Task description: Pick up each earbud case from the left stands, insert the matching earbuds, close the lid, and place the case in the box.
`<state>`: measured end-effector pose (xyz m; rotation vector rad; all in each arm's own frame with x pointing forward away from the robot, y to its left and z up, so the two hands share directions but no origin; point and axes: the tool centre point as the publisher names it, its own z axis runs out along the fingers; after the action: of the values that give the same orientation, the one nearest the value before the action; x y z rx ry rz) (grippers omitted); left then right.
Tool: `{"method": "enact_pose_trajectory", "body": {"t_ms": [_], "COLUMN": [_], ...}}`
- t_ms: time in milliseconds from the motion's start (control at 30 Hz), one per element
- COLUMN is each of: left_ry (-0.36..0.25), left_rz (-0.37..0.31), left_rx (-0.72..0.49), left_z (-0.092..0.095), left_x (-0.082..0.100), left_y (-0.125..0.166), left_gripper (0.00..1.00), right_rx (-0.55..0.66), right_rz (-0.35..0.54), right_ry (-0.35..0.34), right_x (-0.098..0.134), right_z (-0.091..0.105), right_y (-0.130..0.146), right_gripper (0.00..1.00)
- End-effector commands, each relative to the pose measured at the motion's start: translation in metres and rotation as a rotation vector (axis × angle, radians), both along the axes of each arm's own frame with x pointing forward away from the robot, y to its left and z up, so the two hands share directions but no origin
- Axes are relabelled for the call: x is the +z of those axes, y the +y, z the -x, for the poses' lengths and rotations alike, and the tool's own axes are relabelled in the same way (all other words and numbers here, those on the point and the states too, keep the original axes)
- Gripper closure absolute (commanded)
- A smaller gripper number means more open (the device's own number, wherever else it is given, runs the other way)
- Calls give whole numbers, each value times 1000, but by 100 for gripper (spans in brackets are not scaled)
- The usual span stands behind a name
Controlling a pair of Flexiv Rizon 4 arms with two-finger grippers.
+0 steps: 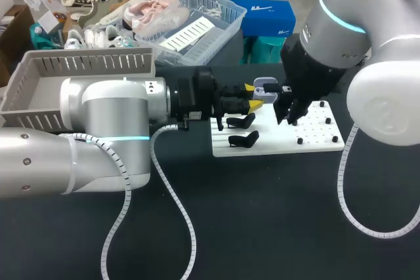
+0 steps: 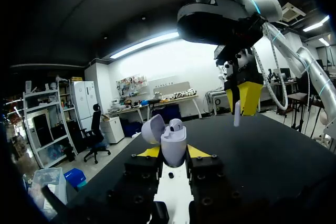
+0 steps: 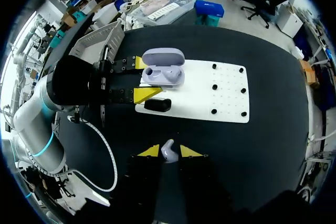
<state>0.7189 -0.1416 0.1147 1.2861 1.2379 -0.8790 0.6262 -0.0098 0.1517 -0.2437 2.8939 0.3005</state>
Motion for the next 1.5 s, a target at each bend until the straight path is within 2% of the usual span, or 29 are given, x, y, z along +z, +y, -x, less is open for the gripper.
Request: {"method": "enact_pose_trajectory", "body": {"t_ms": [33, 500, 667, 1033, 1500], "left_ry": [-2, -2, -2, -2, -2], "left_rz": [2, 2, 2, 2, 2], "left_rx": [3, 3, 3, 3, 3], "left_z": [0, 0, 0, 0, 0], "left_x": [0, 0, 0, 0, 0], "left_y": [0, 0, 0, 0, 0], "left_gripper": [100, 100, 100, 100, 100], "right_rx": [22, 143, 205, 356, 447], "right_rz": [10, 68, 50, 102, 109], "right_ry": [1, -67, -74, -84, -60], "right_x": [12, 37, 38, 39, 27], "right_z": [-8, -46, -55, -62, -64], "right_y": [6, 26, 28, 26, 16], "right_gripper": [100, 100, 100, 100, 100]}}
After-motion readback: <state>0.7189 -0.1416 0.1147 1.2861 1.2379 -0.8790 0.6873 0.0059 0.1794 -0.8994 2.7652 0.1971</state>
